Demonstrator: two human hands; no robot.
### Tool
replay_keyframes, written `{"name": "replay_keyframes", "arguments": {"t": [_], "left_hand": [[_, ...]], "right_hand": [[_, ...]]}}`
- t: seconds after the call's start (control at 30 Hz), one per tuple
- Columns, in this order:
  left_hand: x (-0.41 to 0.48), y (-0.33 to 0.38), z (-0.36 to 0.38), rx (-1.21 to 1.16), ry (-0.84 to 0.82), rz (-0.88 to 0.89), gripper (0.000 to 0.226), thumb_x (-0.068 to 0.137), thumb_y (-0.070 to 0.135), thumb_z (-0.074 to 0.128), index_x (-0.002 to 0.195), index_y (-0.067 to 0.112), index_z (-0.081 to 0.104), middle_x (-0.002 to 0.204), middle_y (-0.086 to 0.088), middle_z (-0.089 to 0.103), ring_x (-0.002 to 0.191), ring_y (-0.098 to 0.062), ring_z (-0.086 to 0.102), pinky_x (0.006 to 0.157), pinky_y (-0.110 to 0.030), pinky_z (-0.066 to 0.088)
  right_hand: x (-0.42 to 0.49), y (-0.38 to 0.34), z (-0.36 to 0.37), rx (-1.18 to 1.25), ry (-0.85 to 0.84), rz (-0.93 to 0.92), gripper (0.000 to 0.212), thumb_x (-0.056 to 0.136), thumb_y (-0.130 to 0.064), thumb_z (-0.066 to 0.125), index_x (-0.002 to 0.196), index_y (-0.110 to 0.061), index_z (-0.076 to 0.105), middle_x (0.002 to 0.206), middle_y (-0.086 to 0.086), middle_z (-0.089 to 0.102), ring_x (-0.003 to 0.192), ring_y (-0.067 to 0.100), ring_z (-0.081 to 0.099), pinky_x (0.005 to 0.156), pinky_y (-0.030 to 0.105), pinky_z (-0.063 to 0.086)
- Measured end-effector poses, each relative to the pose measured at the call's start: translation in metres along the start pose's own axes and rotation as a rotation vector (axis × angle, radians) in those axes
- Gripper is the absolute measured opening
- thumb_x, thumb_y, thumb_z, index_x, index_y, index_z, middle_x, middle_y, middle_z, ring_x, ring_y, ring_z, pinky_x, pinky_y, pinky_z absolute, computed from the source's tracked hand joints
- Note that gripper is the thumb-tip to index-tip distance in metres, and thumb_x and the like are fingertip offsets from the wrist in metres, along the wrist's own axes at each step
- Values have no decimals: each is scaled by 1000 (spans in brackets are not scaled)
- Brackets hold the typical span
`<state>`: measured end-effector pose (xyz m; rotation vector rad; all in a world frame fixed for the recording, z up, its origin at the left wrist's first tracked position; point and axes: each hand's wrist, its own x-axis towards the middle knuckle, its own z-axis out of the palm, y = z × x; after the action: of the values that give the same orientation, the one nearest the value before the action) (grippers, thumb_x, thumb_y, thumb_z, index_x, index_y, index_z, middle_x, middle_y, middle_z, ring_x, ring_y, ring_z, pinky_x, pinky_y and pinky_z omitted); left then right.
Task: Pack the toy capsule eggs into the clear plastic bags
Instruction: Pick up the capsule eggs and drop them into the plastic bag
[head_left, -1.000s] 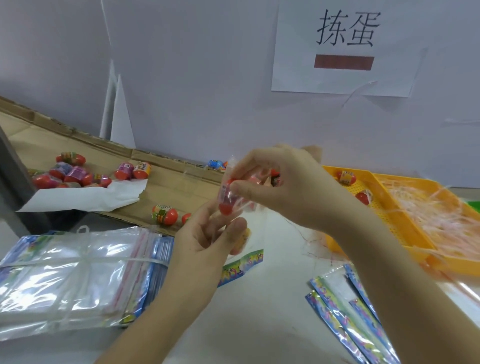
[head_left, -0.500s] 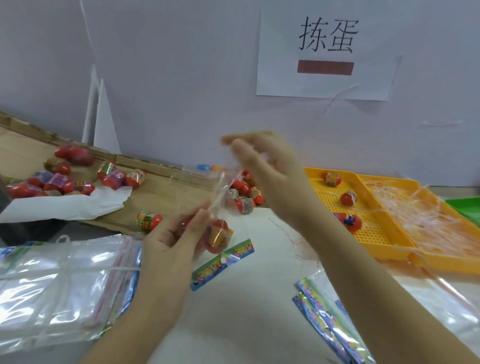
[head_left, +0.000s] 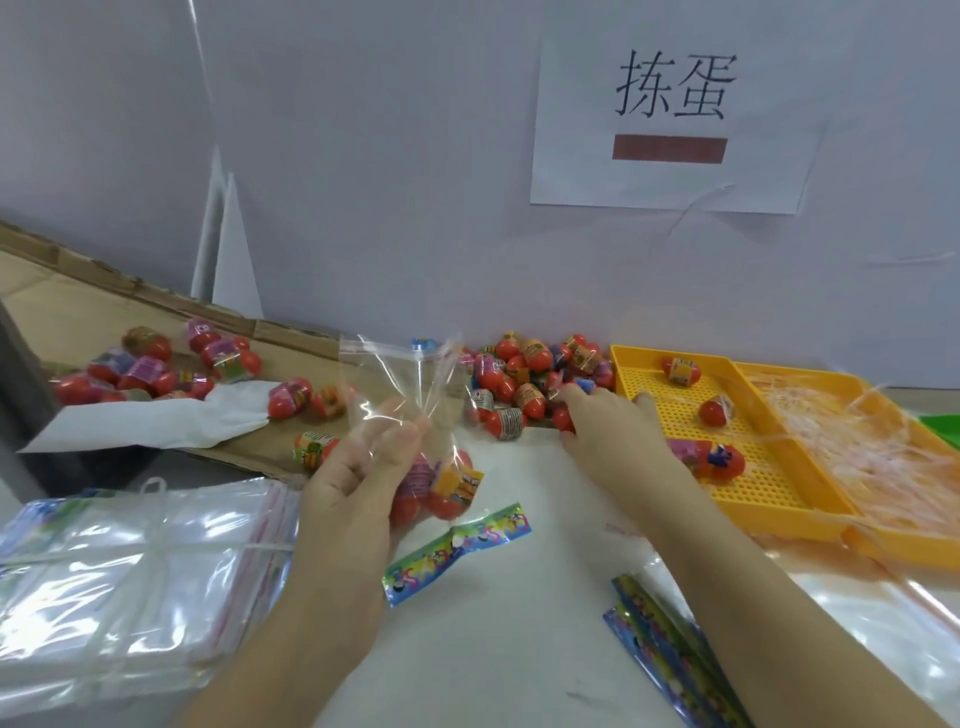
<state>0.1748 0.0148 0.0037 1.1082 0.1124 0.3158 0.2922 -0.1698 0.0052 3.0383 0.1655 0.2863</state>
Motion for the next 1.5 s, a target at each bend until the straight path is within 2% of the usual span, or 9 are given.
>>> {"name": "replay_keyframes", "arguments": {"t": [0.1,0.2,0.33,0.67,0.87,1.1,1.2,1.33,1.5], "left_hand": [[-1,-2,-1,37,-26,13,31,61,40,71,91,35,78,86,3,77,75,-9,73,60,-19,57],[-2,-5,-2,105,-72,44,58,54,52,73,110,37,71,94,2,77,85,-12,74,64,-18,57],[-3,-7,0,138,-87,80,40,54,53,74,95,55,72,92,8,76,89,-13,74,68,-18,57],[-7,-2,2,149,-194,147,28,68,43,70,95,45,75,86,4,76,76,-10,72,65,-18,55],[-6,-3,1,189,-231,145,35,80,31,68,111,14,70,71,6,69,61,-5,65,57,-14,50],[-5,-5,-1,172,-207,114,43,74,42,72,112,22,70,81,-4,72,76,-26,73,65,-31,58],[-6,-3,0,172,-217,137,52,69,50,72,116,29,70,80,-3,72,69,-17,69,56,-20,52],[-8,-4,1,203,-259,144,58,69,61,77,117,30,68,71,-28,53,64,-30,58,56,-30,48],[-7,-2,0,243,-173,207,41,69,55,69,105,36,73,84,-1,74,78,-20,72,63,-19,54]], "right_hand": [[-2,2,-16,175,99,-29,29,94,-30,55,122,-29,51,112,-1,57,108,24,54,101,44,29],[-7,-1,-52,777,180,-101,29,87,-39,64,115,-33,63,113,-2,56,104,12,51,88,27,39],[-33,-17,-97,1376,241,-385,34,87,-28,66,120,-27,56,93,-7,68,87,4,65,75,15,49],[-51,-30,-107,719,261,-426,17,87,-53,54,98,-43,63,93,-23,58,93,-4,43,94,33,22],[-58,-34,-111,743,243,-520,29,78,-50,59,104,-38,64,87,-28,63,97,-1,49,92,50,35],[-54,-26,-108,705,272,-568,13,77,-45,71,85,-37,65,77,-29,62,94,-2,49,93,43,27],[-54,-23,-111,734,164,-598,18,74,-47,70,86,-34,69,79,-24,67,93,-1,56,91,45,35],[-53,-31,-105,785,105,-606,24,73,-51,66,84,-31,71,79,-21,69,87,-4,61,93,47,41],[-50,-36,-98,774,-31,-654,28,90,-51,54,83,-31,73,72,-8,65,79,6,57,81,29,40]]}}
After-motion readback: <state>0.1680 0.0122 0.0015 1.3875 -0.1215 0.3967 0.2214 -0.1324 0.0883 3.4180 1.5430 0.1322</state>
